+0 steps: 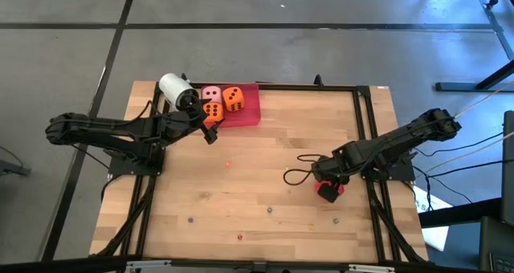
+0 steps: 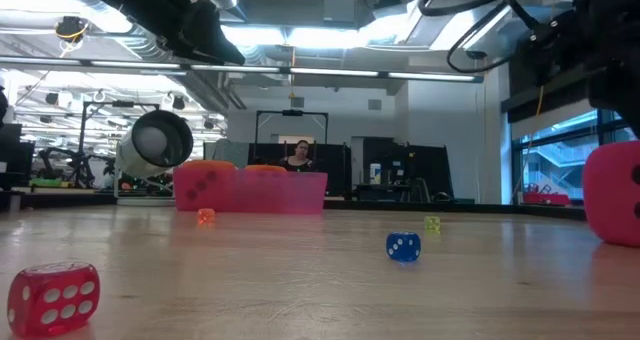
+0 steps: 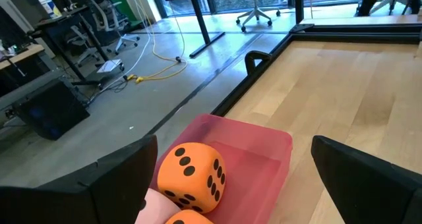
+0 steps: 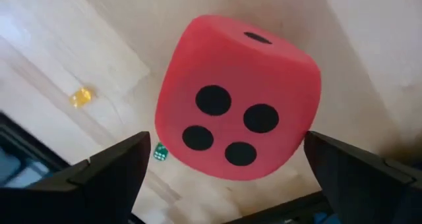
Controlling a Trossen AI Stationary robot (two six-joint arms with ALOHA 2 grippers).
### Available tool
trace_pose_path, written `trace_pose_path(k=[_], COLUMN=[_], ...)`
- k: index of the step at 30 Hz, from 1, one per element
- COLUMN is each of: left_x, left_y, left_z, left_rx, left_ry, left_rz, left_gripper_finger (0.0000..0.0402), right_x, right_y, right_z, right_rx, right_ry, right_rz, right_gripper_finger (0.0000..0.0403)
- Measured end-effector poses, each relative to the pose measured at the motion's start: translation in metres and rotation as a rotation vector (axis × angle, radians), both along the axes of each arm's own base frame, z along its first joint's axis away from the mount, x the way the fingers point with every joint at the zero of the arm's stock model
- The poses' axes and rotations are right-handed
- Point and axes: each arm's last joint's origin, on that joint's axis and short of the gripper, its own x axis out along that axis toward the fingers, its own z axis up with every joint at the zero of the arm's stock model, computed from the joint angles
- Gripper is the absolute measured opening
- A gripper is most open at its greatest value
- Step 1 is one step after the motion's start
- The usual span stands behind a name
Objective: Pick & Place Dice
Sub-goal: Put the large red die into the red bin
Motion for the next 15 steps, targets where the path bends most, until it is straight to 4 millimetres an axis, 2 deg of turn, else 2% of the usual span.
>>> trace_pose_path(k=[9, 15], left_x=[0.0000, -0.0006], left_y=[0.0000, -0.0001], left_z=[-0.0003, -0.0022], left_rx=[-0.001, -0.003], left_ry=[0.001, 0.023], left_rz=[0.000, 0.000], left_gripper_finger=[0.0396, 0.0396], right_x=[0.0004, 0.0002], right_y=[-0.0009, -0.0004], right_z=[-0.0002, -0.0002], right_rx=[-0.039, -0.043], right_ry=[0.050, 0.063], right_rz=[-0.291, -0.359], right_gripper_finger=[0.0400, 0.0400])
